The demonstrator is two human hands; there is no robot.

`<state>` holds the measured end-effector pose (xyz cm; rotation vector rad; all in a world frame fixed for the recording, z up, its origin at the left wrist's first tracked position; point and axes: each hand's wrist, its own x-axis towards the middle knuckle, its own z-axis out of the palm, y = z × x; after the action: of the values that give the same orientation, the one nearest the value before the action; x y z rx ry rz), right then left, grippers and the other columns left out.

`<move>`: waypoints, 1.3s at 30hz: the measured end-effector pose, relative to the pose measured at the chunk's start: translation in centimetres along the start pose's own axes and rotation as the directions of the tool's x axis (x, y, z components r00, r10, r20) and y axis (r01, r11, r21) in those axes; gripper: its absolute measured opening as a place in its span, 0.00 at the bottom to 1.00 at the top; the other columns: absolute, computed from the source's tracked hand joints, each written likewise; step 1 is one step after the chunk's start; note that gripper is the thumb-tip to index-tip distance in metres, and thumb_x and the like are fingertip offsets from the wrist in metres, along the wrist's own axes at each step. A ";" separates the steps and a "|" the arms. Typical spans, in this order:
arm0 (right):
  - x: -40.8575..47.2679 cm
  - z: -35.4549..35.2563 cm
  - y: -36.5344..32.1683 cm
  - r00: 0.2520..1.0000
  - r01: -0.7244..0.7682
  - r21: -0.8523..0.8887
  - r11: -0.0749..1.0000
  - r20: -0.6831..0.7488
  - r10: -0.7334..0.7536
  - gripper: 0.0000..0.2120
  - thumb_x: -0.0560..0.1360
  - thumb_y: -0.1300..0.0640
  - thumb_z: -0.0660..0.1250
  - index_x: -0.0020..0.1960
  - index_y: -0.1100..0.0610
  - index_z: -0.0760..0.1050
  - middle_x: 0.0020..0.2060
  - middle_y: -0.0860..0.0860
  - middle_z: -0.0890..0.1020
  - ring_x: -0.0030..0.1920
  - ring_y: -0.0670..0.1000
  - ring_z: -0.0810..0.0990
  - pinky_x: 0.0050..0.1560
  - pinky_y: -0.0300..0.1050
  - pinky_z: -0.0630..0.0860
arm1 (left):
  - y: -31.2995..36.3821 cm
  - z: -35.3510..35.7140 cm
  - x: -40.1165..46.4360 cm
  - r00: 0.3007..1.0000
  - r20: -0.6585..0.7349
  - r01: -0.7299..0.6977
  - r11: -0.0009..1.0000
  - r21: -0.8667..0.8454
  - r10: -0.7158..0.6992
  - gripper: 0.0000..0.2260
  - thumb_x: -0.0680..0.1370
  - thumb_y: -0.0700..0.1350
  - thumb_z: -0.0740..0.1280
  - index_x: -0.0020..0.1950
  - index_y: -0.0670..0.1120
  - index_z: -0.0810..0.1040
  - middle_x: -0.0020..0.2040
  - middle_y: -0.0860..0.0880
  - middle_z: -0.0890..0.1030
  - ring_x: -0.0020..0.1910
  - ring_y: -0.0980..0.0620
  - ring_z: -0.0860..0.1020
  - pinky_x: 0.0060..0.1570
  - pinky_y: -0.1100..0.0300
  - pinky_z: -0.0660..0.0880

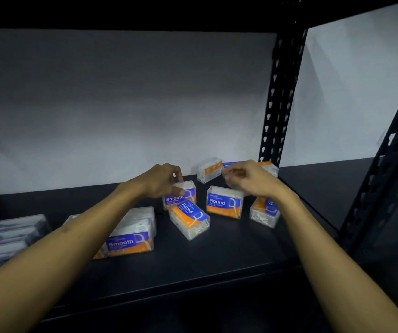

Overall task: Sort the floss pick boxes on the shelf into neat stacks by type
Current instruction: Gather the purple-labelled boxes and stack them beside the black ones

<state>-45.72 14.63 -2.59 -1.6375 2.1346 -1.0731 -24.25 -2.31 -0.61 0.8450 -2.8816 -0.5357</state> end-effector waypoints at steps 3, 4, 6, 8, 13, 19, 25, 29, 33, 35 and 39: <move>3.1 1.1 0.7 0.999 -0.004 -0.244 0.970 -0.037 -0.005 0.18 0.78 0.58 0.63 0.68 0.50 0.73 0.63 0.52 0.78 0.63 0.53 0.76 0.63 0.50 0.73 | 0.1 0.0 0.7 0.999 0.024 0.023 1.000 -0.011 -0.023 0.16 0.74 0.50 0.75 0.56 0.48 0.75 0.60 0.46 0.81 0.51 0.51 0.81 0.49 0.58 0.79; 4.1 1.7 0.5 1.000 0.010 -0.320 0.948 -0.005 -0.012 0.23 0.78 0.61 0.62 0.72 0.49 0.69 0.68 0.53 0.74 0.67 0.55 0.71 0.65 0.51 0.71 | 0.2 0.0 0.9 0.999 0.032 0.026 1.000 -0.012 -0.026 0.16 0.74 0.50 0.75 0.56 0.47 0.74 0.60 0.46 0.81 0.52 0.50 0.81 0.50 0.57 0.79; 6.0 2.9 0.3 0.996 0.058 -0.453 0.889 0.081 -0.024 0.32 0.76 0.65 0.63 0.77 0.46 0.61 0.76 0.53 0.64 0.73 0.57 0.63 0.70 0.55 0.67 | 0.3 0.3 1.1 0.999 0.040 0.034 0.999 -0.002 -0.034 0.16 0.75 0.49 0.75 0.57 0.47 0.73 0.61 0.46 0.80 0.54 0.49 0.80 0.53 0.54 0.80; 7.8 3.7 0.3 0.986 0.085 -0.572 0.816 0.165 0.013 0.38 0.76 0.67 0.64 0.78 0.43 0.56 0.79 0.52 0.55 0.76 0.58 0.57 0.72 0.59 0.64 | 0.2 0.6 1.3 0.998 0.037 0.044 0.999 0.004 -0.044 0.16 0.75 0.49 0.74 0.57 0.47 0.72 0.62 0.46 0.79 0.55 0.49 0.80 0.53 0.53 0.80; 7.4 3.1 0.3 0.997 0.082 -0.564 0.822 0.051 -0.065 0.26 0.75 0.66 0.65 0.70 0.48 0.72 0.64 0.56 0.73 0.63 0.59 0.73 0.61 0.52 0.73 | -0.3 0.7 1.4 0.998 0.040 0.051 0.998 -0.021 -0.050 0.16 0.75 0.50 0.74 0.56 0.48 0.71 0.62 0.46 0.79 0.54 0.50 0.80 0.53 0.53 0.80; 5.4 2.3 1.7 0.964 0.267 -0.564 0.782 0.143 -0.225 0.12 0.75 0.58 0.69 0.58 0.51 0.80 0.53 0.47 0.79 0.54 0.47 0.69 0.47 0.42 0.65 | -0.2 0.7 1.5 0.998 0.045 0.049 0.998 -0.031 -0.048 0.16 0.75 0.50 0.74 0.55 0.49 0.71 0.62 0.47 0.79 0.55 0.50 0.80 0.53 0.53 0.80; 5.1 0.8 1.9 0.990 0.102 -0.204 0.974 -0.071 -0.119 0.09 0.76 0.64 0.67 0.53 0.58 0.83 0.50 0.53 0.85 0.50 0.49 0.81 0.52 0.41 0.75 | -0.4 0.8 1.5 0.998 0.037 0.042 0.999 -0.033 -0.041 0.15 0.74 0.50 0.75 0.52 0.51 0.70 0.60 0.47 0.80 0.52 0.51 0.80 0.50 0.56 0.78; 5.3 -0.6 2.8 0.980 -0.010 -0.219 0.976 -0.196 -0.034 0.10 0.77 0.65 0.65 0.54 0.60 0.83 0.51 0.55 0.85 0.50 0.50 0.80 0.50 0.38 0.71 | -0.3 0.8 1.6 0.998 0.044 0.048 0.998 -0.027 -0.047 0.16 0.75 0.50 0.74 0.54 0.49 0.70 0.62 0.47 0.80 0.54 0.50 0.80 0.50 0.56 0.79; 5.1 -0.8 3.8 0.986 -0.098 -0.240 0.966 -0.157 0.061 0.11 0.78 0.60 0.66 0.59 0.59 0.81 0.56 0.55 0.83 0.56 0.52 0.80 0.52 0.40 0.71 | -0.4 0.6 1.9 0.996 0.064 0.062 0.997 -0.036 -0.060 0.16 0.74 0.51 0.75 0.54 0.50 0.71 0.62 0.47 0.80 0.54 0.51 0.80 0.46 0.59 0.78; 5.5 0.4 3.1 0.994 -0.111 -0.268 0.957 -0.028 0.108 0.17 0.77 0.47 0.68 0.60 0.57 0.80 0.58 0.55 0.82 0.60 0.54 0.78 0.59 0.46 0.73 | -0.4 0.6 2.1 0.995 0.082 0.065 0.997 -0.030 -0.062 0.17 0.74 0.51 0.75 0.56 0.50 0.71 0.62 0.48 0.79 0.54 0.51 0.80 0.46 0.61 0.77; 7.1 3.0 0.8 0.950 -0.196 -0.579 0.791 0.089 0.301 0.39 0.70 0.27 0.63 0.64 0.58 0.73 0.65 0.56 0.71 0.68 0.58 0.66 0.68 0.55 0.64 | -0.2 0.7 2.1 0.992 0.109 0.057 0.998 0.008 -0.057 0.16 0.77 0.50 0.72 0.60 0.49 0.71 0.63 0.47 0.79 0.57 0.50 0.80 0.53 0.57 0.78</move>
<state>-46.97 7.10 -3.60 -1.5136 2.6006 -0.1957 -26.06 -3.40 -1.34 0.9297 -2.9657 -0.5997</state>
